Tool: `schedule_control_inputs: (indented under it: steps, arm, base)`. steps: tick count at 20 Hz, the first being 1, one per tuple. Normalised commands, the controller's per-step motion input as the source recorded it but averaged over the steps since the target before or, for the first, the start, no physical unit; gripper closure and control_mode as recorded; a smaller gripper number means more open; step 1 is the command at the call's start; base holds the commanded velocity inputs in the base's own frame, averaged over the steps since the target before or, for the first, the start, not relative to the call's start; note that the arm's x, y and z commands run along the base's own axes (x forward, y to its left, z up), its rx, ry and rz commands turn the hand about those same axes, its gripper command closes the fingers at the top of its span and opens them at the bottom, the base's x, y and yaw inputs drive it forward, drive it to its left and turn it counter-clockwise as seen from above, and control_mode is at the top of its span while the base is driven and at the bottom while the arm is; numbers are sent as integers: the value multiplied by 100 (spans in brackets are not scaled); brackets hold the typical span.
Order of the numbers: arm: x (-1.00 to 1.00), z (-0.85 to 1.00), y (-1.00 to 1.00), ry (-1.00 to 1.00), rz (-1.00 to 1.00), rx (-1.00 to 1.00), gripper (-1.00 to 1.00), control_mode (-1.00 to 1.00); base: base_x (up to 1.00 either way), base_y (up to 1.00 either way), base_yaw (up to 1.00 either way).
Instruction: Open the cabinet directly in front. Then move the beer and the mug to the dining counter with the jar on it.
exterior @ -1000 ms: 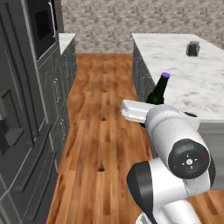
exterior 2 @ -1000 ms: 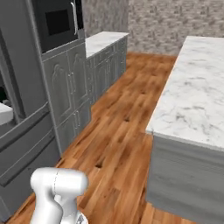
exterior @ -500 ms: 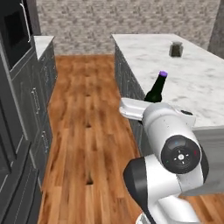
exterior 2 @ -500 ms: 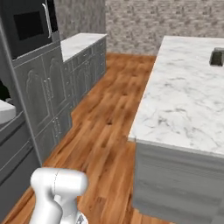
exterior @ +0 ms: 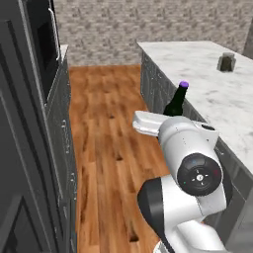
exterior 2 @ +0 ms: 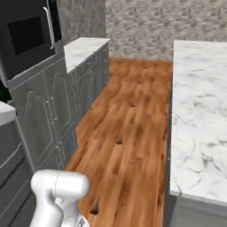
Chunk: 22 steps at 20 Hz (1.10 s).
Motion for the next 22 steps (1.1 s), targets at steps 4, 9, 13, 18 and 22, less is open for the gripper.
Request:
schedule_control_inputs:
  steps: [4,9,13,18,22]
  arm:
    - [0,0,0,0,0,0,100,100]
    - [0,0,0,0,0,0,100,100]
    - [0,0,0,0,0,0,100,100]
    - [0,0,0,0,0,0,100,100]
    - [0,0,0,0,0,0,100,100]
  base:
    - [100,7,-10]
    - [100,-5,-8]
    - [100,0,-10]
    - [100,2,-31]
    - [100,28,-52]
